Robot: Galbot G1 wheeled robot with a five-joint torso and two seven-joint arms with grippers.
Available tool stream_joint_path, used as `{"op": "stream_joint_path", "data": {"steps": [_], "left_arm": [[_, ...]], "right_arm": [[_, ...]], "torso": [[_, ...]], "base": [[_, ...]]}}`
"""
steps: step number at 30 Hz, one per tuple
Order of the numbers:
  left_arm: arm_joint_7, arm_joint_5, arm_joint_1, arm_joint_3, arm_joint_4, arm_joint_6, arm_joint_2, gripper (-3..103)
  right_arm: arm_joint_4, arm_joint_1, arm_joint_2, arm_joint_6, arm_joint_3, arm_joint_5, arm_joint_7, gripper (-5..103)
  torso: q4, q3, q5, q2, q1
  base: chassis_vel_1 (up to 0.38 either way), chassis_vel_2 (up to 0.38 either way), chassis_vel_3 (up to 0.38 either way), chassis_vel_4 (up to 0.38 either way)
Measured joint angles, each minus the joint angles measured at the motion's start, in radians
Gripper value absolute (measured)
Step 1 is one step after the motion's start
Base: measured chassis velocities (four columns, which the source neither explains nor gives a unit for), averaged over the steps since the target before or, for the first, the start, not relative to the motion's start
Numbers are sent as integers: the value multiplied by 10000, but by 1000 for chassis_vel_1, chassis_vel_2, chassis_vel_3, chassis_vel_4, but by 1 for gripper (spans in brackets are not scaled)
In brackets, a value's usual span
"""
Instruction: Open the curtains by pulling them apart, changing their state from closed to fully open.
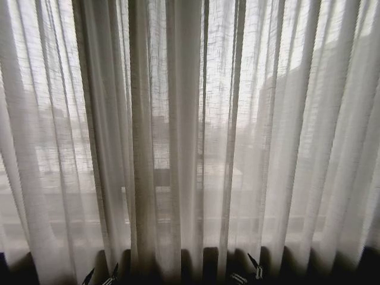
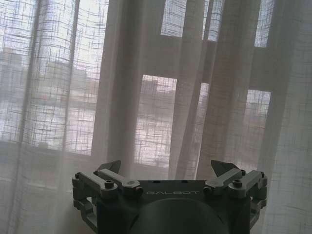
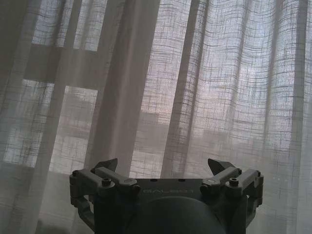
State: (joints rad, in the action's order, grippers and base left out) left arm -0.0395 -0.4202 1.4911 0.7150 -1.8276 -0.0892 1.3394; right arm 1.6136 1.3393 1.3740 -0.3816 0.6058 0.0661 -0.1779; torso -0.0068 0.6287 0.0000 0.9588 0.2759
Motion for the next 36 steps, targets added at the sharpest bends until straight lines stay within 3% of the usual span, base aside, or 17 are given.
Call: {"op": "stream_joint_path", "data": {"steps": [36], "left_arm": [[-30, 93, 62, -11, 73, -108, 93, 100]], "right_arm": [[-113, 45, 0, -143, 54, -3, 8, 100]], "torso": [[0, 0, 0, 0, -1]], "base": [[69, 70, -70, -72]]}}
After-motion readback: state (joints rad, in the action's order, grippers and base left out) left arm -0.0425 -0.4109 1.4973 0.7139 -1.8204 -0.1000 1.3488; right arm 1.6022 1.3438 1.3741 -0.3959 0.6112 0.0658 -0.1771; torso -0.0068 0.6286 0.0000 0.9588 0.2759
